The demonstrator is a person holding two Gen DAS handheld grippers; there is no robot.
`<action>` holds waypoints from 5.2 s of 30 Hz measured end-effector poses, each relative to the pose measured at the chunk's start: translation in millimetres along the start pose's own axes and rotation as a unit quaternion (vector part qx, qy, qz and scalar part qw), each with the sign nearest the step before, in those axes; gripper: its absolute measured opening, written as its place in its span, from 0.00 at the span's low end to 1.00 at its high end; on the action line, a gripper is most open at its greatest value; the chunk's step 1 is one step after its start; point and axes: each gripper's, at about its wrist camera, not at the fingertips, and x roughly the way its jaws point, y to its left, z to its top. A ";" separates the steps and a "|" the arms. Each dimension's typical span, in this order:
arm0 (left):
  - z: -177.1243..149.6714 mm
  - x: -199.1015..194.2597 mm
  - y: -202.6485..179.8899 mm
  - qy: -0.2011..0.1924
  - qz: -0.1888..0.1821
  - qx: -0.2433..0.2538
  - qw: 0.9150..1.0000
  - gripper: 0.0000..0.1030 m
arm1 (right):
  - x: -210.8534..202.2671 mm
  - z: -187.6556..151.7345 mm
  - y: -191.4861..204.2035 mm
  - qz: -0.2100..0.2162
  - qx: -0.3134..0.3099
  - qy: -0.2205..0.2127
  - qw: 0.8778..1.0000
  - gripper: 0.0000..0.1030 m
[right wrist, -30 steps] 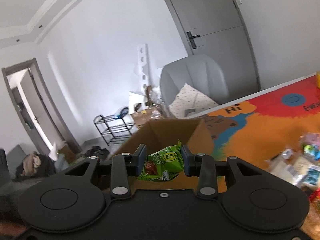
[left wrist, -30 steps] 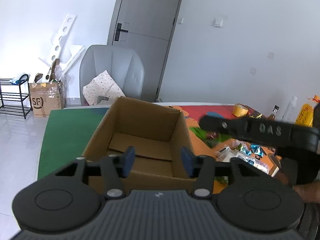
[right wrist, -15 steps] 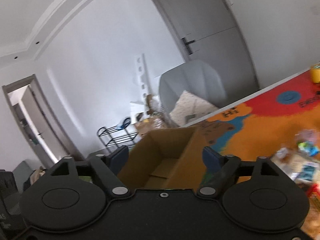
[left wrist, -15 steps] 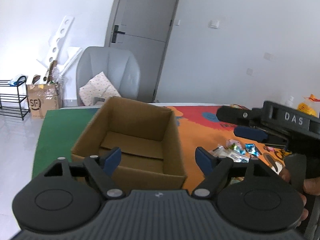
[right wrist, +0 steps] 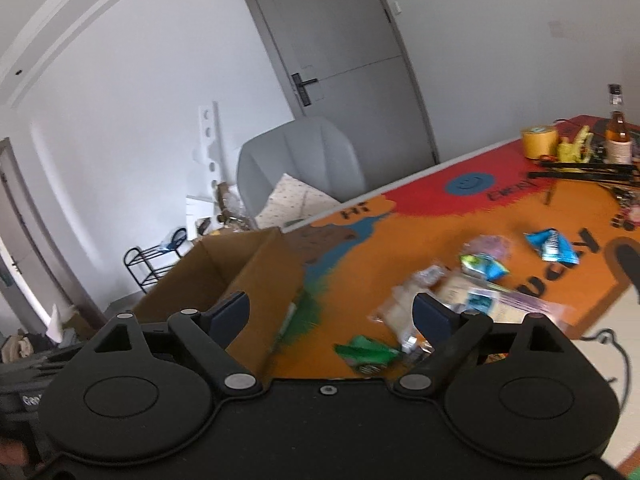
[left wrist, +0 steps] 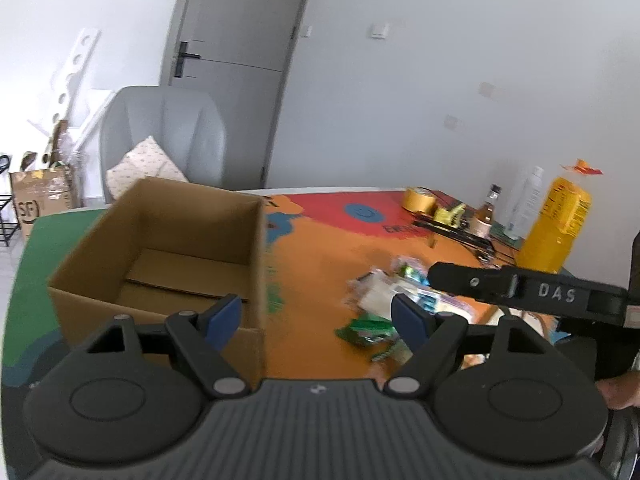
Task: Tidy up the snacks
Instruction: 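Grasp the pink candy packet with the left gripper while the right grasps the wafer bag, then carry both packets into the cardboard box and open both grippers, then grasp the clear cake packet with the left gripper while the right grasps the red snack bar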
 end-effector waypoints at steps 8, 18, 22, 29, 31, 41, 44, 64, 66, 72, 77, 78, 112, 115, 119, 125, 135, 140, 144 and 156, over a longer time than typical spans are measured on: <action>-11.1 16.0 -23.7 0.024 -0.025 0.015 0.999 0.79 | -14.5 -11.8 -21.3 -0.025 0.020 0.003 1.000 0.84; -26.3 46.7 -41.3 0.062 -0.028 0.012 0.998 0.79 | -19.1 -27.8 -53.7 -0.045 0.037 0.013 0.998 0.67; -33.7 61.4 -51.9 0.073 -0.019 0.032 0.997 0.79 | -16.8 -32.5 -59.4 -0.044 0.041 0.019 0.998 0.62; -50.0 88.9 -56.2 0.119 -0.002 0.037 0.992 0.79 | -6.8 -40.9 -60.4 -0.031 0.037 0.031 0.998 0.53; -54.6 92.8 -55.5 0.129 0.009 0.039 0.991 0.78 | -3.8 -43.4 -60.4 -0.026 0.040 0.038 0.998 0.50; -61.1 86.0 -45.3 0.138 0.013 0.042 0.989 0.57 | 12.2 -40.3 -61.0 -0.055 0.013 0.038 0.998 0.50; -60.6 87.3 -47.0 0.138 0.008 0.047 0.989 0.43 | 24.1 -41.8 -63.3 -0.073 0.002 0.049 0.996 0.50; -39.5 67.0 -49.8 0.094 -0.015 0.048 0.994 0.17 | 6.6 -38.7 -56.1 -0.047 0.004 0.038 0.998 0.31; -31.4 60.4 -47.6 0.079 -0.011 0.047 0.996 0.17 | 4.0 -33.0 -50.0 -0.043 -0.004 0.030 0.999 0.31; -14.3 47.0 -34.3 0.050 -0.002 0.037 0.998 0.17 | 7.0 -19.8 -31.7 -0.032 -0.019 0.021 0.999 0.31; -0.2 32.2 -21.6 0.020 0.008 0.025 0.999 0.17 | 9.8 -8.8 -10.8 -0.015 -0.037 0.012 0.999 0.31; 2.3 29.5 -19.6 0.015 0.011 0.024 1.000 0.17 | 11.0 -6.5 -6.4 -0.011 -0.040 0.009 0.999 0.31; 36.6 2.4 88.4 -0.040 0.137 -0.052 0.988 0.55 | 82.4 15.5 86.1 0.089 -0.085 0.023 0.992 0.31; 35.0 -4.0 90.0 -0.047 0.146 -0.056 0.987 0.67 | 89.0 16.1 93.2 0.100 -0.079 0.026 0.991 0.31; 34.7 -10.5 91.1 -0.058 0.148 -0.063 0.985 0.80 | 93.7 17.4 97.5 0.117 -0.067 0.021 0.991 0.45; 33.3 -10.2 86.0 -0.062 0.144 -0.058 0.986 0.91 | 83.3 15.8 92.2 0.091 -0.062 0.012 0.994 0.78; 33.1 -4.3 58.8 -0.067 0.123 -0.054 0.989 0.96 | 55.3 12.9 47.8 0.018 -0.035 -0.010 0.999 1.00; 30.2 1.8 37.3 -0.061 0.111 -0.039 0.991 0.96 | 38.6 9.0 22.2 -0.002 -0.022 -0.014 1.000 1.00; 28.2 6.1 24.2 -0.049 0.091 -0.037 0.994 0.96 | 24.8 4.9 2.1 -0.013 -0.012 -0.018 1.000 1.00; 24.5 17.4 -4.7 -0.022 0.055 -0.015 0.998 0.96 | -4.0 -0.2 -44.1 -0.049 0.009 -0.017 0.999 1.00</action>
